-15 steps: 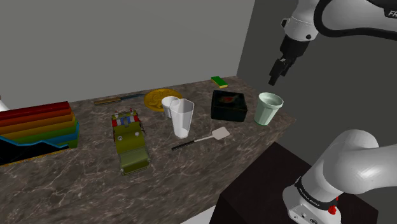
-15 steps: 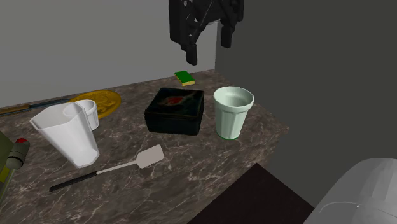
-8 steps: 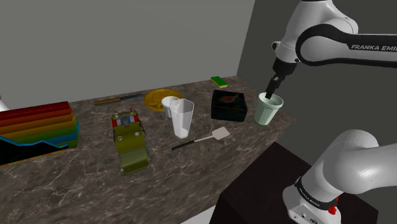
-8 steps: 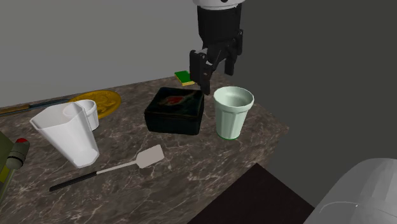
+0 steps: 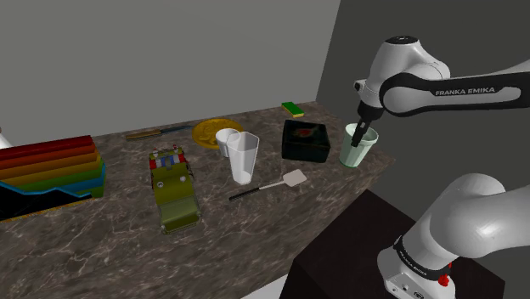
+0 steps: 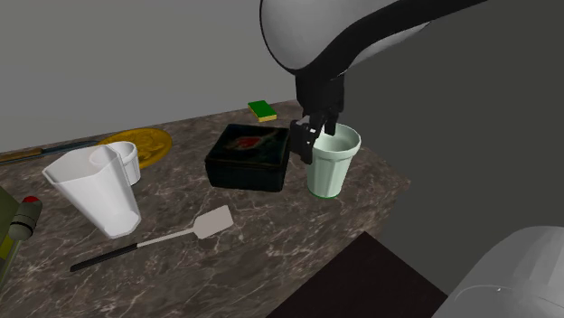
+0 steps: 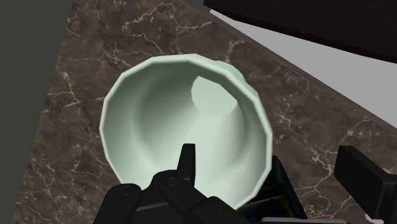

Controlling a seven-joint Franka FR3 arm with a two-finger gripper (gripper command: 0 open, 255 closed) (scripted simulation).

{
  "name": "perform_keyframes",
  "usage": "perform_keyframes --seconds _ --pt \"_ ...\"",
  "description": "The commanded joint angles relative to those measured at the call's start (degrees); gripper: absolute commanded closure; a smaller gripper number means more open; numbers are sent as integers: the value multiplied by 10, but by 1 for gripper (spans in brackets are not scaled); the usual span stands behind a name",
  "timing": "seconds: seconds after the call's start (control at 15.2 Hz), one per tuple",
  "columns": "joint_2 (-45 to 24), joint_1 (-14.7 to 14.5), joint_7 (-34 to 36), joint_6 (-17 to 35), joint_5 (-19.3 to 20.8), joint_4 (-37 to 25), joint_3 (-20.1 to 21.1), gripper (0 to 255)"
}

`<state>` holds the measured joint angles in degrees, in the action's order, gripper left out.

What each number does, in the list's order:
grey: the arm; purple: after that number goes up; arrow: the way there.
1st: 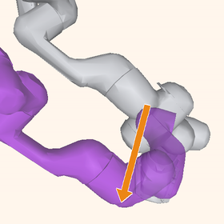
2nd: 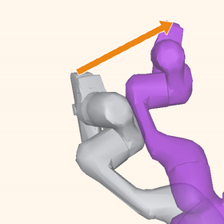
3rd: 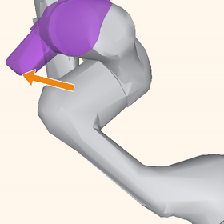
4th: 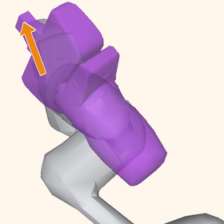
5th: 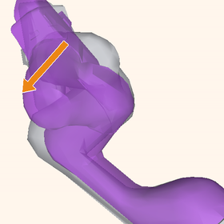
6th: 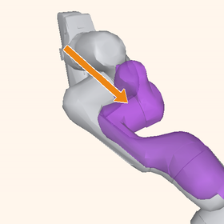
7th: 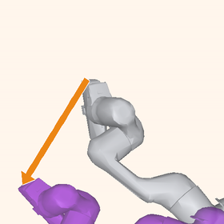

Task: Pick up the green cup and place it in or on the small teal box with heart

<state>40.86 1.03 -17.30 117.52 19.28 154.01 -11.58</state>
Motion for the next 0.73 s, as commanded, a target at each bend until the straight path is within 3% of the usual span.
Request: perform_keyframes --seconds 0.0,0.33,0.66 --pt "-11 2 -2 21 6 9 -6 0" --pt "-32 8 1 64 17 31 -16 0" --pt "-32 8 1 64 17 31 -16 0"
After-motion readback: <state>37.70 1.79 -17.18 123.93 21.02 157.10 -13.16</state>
